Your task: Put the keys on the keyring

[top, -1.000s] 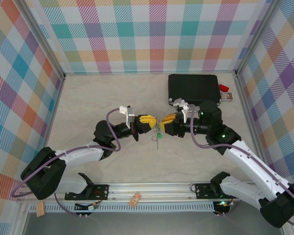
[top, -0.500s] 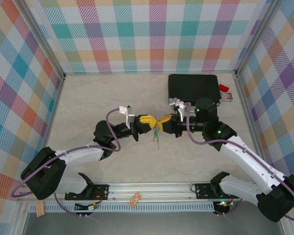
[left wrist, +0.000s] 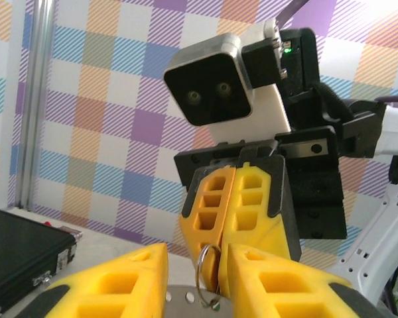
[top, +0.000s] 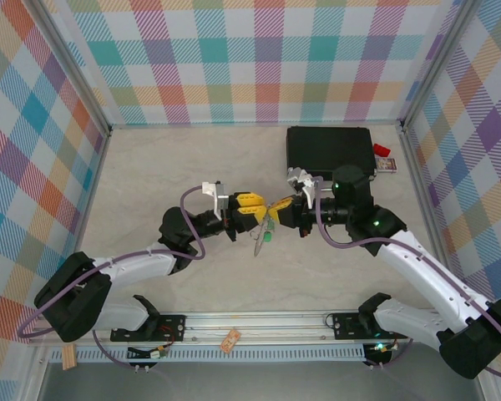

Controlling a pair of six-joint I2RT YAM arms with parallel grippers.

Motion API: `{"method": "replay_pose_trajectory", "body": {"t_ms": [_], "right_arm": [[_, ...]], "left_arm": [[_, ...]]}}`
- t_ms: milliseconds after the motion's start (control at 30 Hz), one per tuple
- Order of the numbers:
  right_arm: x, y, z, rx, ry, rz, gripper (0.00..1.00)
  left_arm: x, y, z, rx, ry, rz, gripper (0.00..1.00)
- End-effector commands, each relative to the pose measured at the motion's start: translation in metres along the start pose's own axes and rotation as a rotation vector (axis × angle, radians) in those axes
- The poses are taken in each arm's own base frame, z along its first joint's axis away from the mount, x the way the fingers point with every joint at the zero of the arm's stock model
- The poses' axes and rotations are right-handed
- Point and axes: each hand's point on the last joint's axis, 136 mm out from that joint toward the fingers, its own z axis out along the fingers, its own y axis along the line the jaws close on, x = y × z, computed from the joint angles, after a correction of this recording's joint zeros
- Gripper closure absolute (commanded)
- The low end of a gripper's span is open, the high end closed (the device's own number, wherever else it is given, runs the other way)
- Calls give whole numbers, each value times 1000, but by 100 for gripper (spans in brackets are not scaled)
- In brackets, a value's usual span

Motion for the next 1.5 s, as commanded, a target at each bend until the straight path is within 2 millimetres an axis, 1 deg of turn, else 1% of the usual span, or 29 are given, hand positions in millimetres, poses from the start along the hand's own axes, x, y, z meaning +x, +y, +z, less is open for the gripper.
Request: {"method": "replay_pose_trajectory", "body": {"t_ms": [0,133,200,333,533,700,967,1233,1467], "right_arm": [[-9,7,-8,15,8,-72,100],[-2,3,-9,40,70,-79,100],[2,0,-10,52,108,-113,100],[5,0,-11,51,167,-141,100],[12,-6,-13,80,284,-185,100],[25,-8,-6,112,395,-284,100],[38,-11,6,115,508,-342,100],[36,-8,14,87,524,-345,100],[40,-6,18,68,543,-353,100]], "left_arm": [[-5,-2,-6,-26,-9,35,68],[0,-2,-12,-45,39,47,66],[5,-2,-14,-58,73,54,66],[13,0,-18,-77,129,80,66],[25,1,-20,-75,203,102,67],[31,2,-21,-76,226,116,68],[35,-3,-21,-43,249,144,72],[43,-8,-21,5,296,158,74],[50,-4,-19,1,322,150,76]]}}
